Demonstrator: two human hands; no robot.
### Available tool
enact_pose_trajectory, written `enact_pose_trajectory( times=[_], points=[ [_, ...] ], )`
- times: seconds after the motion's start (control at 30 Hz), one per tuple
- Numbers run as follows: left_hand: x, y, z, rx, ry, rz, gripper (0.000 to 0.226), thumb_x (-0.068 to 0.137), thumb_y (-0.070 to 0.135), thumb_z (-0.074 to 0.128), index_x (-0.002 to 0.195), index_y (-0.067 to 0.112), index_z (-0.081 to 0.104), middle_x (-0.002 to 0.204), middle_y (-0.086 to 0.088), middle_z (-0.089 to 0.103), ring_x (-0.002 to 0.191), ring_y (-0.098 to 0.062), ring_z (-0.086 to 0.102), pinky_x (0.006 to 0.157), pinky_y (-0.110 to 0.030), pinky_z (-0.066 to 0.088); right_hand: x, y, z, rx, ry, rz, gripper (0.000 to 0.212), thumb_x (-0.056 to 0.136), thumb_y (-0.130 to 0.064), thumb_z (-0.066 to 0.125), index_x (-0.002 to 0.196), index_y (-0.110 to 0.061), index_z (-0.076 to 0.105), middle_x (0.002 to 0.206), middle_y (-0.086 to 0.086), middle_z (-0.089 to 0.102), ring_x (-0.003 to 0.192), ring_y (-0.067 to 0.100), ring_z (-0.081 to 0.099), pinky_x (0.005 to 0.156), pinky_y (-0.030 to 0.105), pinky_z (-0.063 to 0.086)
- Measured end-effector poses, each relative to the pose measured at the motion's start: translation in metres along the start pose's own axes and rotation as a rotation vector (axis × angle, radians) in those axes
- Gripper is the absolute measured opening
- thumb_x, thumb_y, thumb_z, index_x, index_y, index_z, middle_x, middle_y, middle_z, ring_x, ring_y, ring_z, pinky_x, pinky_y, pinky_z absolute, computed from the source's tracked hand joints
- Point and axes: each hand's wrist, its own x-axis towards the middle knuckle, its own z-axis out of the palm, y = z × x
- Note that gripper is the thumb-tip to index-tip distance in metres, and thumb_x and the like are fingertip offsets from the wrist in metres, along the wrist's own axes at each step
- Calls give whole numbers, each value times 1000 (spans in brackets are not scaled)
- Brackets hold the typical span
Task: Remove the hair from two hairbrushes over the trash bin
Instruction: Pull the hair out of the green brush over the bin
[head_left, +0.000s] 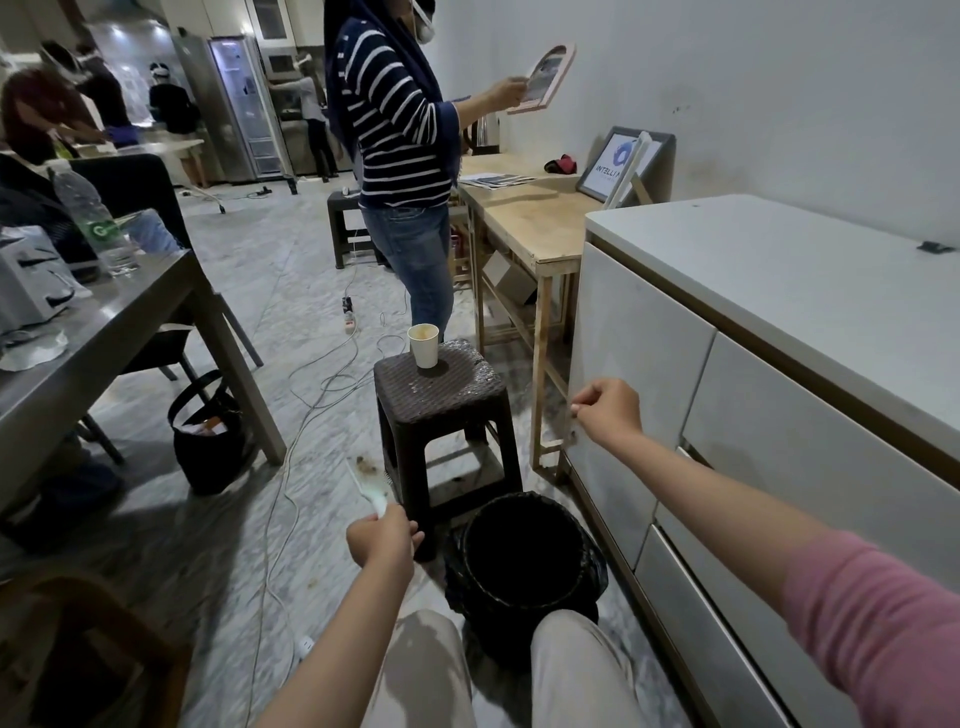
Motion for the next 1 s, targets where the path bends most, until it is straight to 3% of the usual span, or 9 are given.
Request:
enact_pose_trajectory(
  times=[0.13, 0.33, 0.53, 0.7, 0.8, 0.93, 1.0],
  points=[
    [0, -2, 1, 9, -112, 15, 13, 90, 10, 63, 94, -3, 62, 70, -14, 57, 55, -22, 55, 47, -30, 48, 0, 3, 0, 14, -13, 18, 8, 81, 3, 67, 78, -4, 70, 81, 6, 65, 72, 10, 55, 54, 12, 35],
    [-20, 0, 8, 86, -355, 86, 12, 94, 12, 60, 87, 2, 57, 78, -12, 60, 57, -17, 54, 47, -28, 49, -3, 6, 8, -8, -52, 29, 2, 81, -4, 71, 80, -4, 73, 84, 8, 69, 89, 19, 63, 74, 23, 43],
    [-37, 6, 15, 82, -481, 118, 9, 95, 11, 58, 90, 5, 56, 77, -11, 59, 53, -16, 52, 41, -23, 50, -8, 5, 14, -61, -195, 48, 17, 87, -13, 65, 99, -4, 73, 112, 11, 69, 109, 23, 61, 89, 28, 45],
    [-44, 7, 15, 91, -562, 127, 9, 94, 11, 59, 92, 3, 55, 76, -12, 59, 49, -13, 52, 41, -22, 49, -11, 0, 14, -36, -260, 82, 19, 89, -18, 64, 100, -5, 74, 116, 10, 69, 113, 23, 60, 87, 26, 43],
    [-47, 6, 15, 97, -595, 123, 9, 95, 12, 59, 92, 4, 55, 77, -12, 59, 49, -13, 52, 42, -23, 50, -12, -2, 15, -20, -262, 93, 19, 88, -19, 66, 99, -6, 73, 111, 10, 69, 112, 23, 60, 92, 29, 45],
    [-49, 5, 18, 109, -613, 118, 11, 94, 13, 61, 95, 3, 56, 77, -11, 60, 47, -12, 52, 42, -23, 51, -14, -7, 20, 18, -280, 91, 19, 86, -18, 67, 96, -2, 71, 76, -2, 61, 94, 22, 62, 98, 37, 49],
    [-50, 3, 20, 117, -611, 133, 13, 93, 13, 61, 97, 2, 55, 76, -11, 60, 46, -11, 53, 42, -24, 50, -17, -10, 24, 38, -285, 83, 16, 83, -21, 70, 89, -6, 72, 74, -3, 62, 89, 21, 64, 95, 42, 52]
  ],
)
